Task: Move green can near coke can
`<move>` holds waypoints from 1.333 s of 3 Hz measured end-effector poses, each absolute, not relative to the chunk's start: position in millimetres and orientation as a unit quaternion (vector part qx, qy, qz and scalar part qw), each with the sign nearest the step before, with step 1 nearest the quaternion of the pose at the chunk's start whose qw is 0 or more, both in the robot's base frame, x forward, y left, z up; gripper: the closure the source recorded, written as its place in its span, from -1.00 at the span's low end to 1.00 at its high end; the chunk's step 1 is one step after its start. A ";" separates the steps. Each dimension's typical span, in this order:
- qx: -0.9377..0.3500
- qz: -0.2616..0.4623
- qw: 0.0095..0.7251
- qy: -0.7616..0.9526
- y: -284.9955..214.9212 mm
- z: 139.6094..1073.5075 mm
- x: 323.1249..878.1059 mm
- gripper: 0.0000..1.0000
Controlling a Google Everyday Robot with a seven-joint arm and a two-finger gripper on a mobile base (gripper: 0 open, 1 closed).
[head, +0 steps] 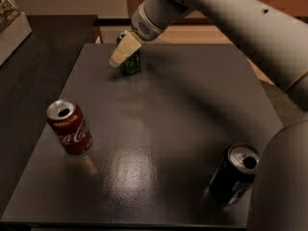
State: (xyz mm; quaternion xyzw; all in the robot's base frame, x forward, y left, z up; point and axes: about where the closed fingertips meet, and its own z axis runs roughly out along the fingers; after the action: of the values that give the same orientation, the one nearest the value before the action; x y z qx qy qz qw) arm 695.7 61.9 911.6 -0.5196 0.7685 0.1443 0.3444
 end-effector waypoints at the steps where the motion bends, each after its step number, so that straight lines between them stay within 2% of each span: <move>1: -0.500 0.137 0.338 0.785 61.0 903.6 710.1 -1.00; 2: -0.491 0.131 0.329 0.796 57.8 895.3 717.8 -0.65; 4: -0.493 0.138 0.326 0.795 50.4 893.3 713.0 0.27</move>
Offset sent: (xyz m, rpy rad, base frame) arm 0.0314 -0.0117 -0.0219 -0.0415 0.0522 -0.1154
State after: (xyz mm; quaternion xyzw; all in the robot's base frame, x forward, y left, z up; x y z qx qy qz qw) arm 713.0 50.4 893.3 -0.4926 0.7949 0.1382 0.3262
